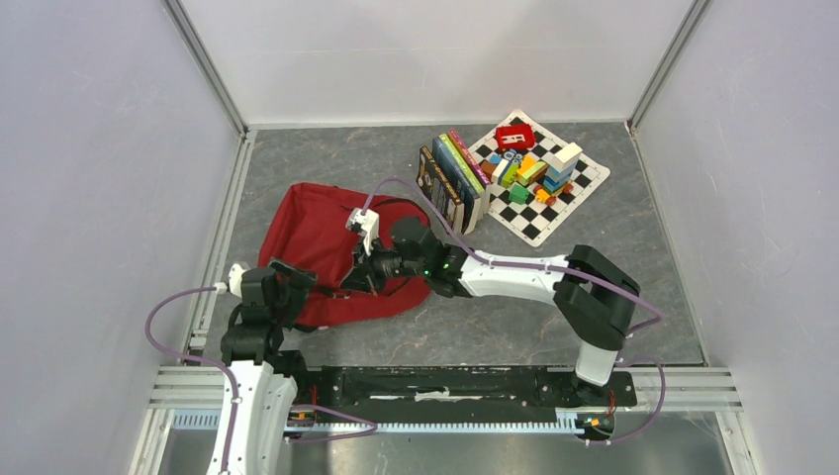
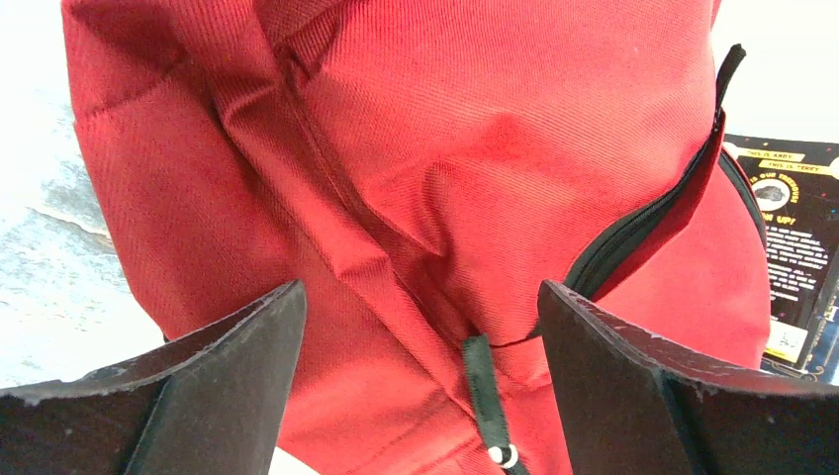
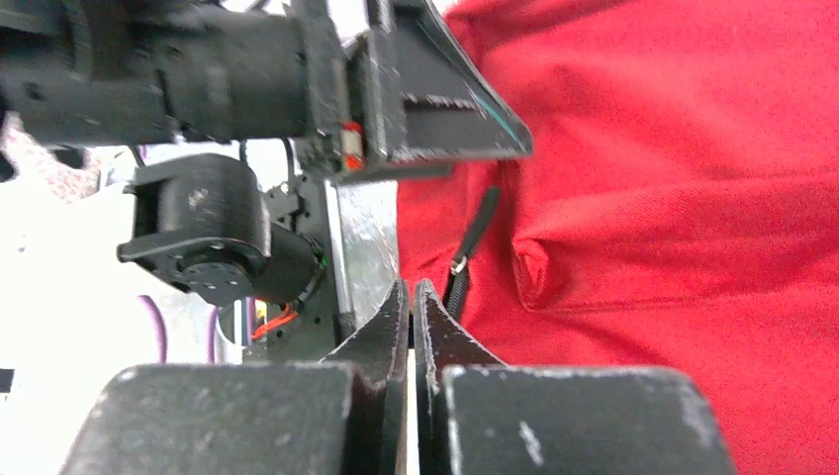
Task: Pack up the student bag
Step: Unzip the student bag at the center of the board.
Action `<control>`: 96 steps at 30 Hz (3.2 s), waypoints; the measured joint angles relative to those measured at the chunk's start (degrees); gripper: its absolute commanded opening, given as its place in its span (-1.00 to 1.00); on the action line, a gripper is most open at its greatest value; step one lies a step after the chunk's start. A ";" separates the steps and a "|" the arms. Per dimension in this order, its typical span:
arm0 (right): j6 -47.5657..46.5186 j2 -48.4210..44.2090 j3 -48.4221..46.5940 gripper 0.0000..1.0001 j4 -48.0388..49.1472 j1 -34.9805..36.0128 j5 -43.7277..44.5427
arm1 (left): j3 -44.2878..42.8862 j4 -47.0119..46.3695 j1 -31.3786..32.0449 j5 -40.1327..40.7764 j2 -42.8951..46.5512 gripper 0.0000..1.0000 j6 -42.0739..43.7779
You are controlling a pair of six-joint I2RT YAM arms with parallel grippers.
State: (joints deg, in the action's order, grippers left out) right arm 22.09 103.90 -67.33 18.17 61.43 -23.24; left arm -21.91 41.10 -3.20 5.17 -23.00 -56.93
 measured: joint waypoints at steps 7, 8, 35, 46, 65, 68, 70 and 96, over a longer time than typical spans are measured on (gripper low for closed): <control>-0.09 -2.60 0.76 -1.00 3.21 0.72 0.70 | 0.02 0.11 0.00 -0.98 -1.51 0.62 -1.20; -0.11 -2.60 0.92 -1.00 3.21 0.79 0.72 | 0.07 0.09 0.00 -0.98 -1.86 0.52 -1.42; -9.11 -23.74 22.21 -1.00 -3.10 3.45 25.38 | 0.74 -4.70 0.02 9.16 -9.79 -0.96 1.07; -11.65 -29.31 26.47 -1.00 -6.27 0.74 31.58 | 0.02 -5.03 0.00 11.47 -9.97 -0.96 1.09; -15.98 -30.08 26.86 -1.00 -6.49 -7.43 19.39 | -7.10 -3.02 -0.61 12.41 -9.86 0.83 10.84; -15.96 -29.99 26.86 -1.00 -6.36 -7.50 17.38 | -13.81 -2.56 -0.61 10.08 -12.04 0.84 14.91; -15.74 -29.66 26.84 -1.00 -6.10 -7.50 16.44 | -17.86 -3.39 -0.59 6.80 -14.47 0.84 17.68; -11.58 -26.64 22.27 -1.00 -7.19 -7.56 20.96 | -19.15 -21.64 34.18 -24.74 -35.28 0.45 44.28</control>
State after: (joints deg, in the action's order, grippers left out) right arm 10.50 77.25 -45.06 10.98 53.87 -2.28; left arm -41.06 19.46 30.98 -19.57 -58.28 -12.64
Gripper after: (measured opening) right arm 0.009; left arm 0.792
